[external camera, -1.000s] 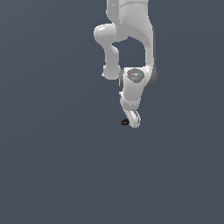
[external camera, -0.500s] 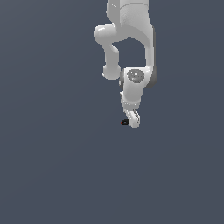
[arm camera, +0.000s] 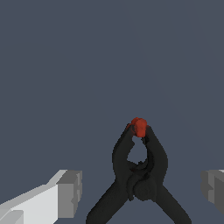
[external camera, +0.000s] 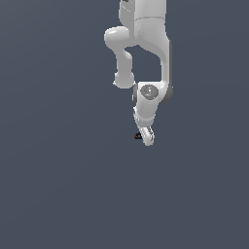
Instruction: Pick up the object and move it to a goal position.
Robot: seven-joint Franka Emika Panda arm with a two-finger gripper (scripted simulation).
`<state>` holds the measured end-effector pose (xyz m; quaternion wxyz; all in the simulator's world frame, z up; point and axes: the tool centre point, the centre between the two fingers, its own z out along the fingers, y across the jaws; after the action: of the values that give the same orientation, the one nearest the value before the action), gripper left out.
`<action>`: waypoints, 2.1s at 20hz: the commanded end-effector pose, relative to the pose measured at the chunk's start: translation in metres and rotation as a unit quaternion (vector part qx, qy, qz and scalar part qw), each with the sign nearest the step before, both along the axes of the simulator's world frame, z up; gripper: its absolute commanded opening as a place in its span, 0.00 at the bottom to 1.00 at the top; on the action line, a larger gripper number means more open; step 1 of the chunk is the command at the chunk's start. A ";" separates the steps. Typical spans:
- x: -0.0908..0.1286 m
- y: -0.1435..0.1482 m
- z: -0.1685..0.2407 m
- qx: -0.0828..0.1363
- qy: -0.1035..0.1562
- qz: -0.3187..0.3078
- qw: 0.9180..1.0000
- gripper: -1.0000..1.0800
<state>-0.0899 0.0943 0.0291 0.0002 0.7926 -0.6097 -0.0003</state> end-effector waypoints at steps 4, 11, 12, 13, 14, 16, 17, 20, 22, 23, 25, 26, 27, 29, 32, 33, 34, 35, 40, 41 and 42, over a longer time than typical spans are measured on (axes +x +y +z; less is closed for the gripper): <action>0.000 0.000 -0.015 0.000 0.000 -0.001 1.000 0.96; 0.000 0.000 -0.016 0.000 0.000 -0.001 1.000 0.00; 0.000 0.000 -0.016 0.000 0.000 -0.001 1.000 0.00; 0.000 0.000 -0.016 0.000 0.000 -0.001 1.000 0.00; 0.000 0.000 -0.016 0.000 0.000 -0.001 1.000 0.00; 0.000 0.000 -0.016 0.000 0.000 -0.001 1.000 0.00; 0.001 0.000 -0.015 0.000 -0.001 -0.001 1.000 0.00; 0.001 -0.003 -0.013 0.000 -0.001 -0.001 1.000 0.00; 0.002 -0.008 -0.009 0.000 -0.001 -0.001 1.000 0.00; 0.002 -0.012 -0.007 0.000 -0.001 -0.001 1.000 0.00; 0.003 -0.022 0.000 0.000 0.000 -0.001 1.000 0.00; 0.004 -0.028 0.004 0.000 0.000 -0.001 1.000 0.00; 0.005 -0.035 0.009 0.000 0.000 -0.001 1.000 0.00; 0.007 -0.051 0.020 0.001 0.000 -0.001 1.000 0.00; 0.010 -0.080 0.040 0.001 0.000 -0.001 1.000 0.00; 0.012 -0.091 0.047 0.001 0.000 -0.001 1.000 0.00; 0.013 -0.101 0.055 0.001 0.000 -0.001 1.000 0.00; 0.015 -0.112 0.062 0.001 0.000 -0.001 1.000 0.00; 0.022 -0.165 0.099 0.001 0.000 -0.001 1.000 0.00; 0.024 -0.176 0.107 0.001 0.000 -0.001 1.000 0.00; 0.025 -0.186 0.114 0.001 0.000 -0.001 1.000 0.00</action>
<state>-0.0663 -0.0758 0.1317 -0.0007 0.7917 -0.6109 -0.0003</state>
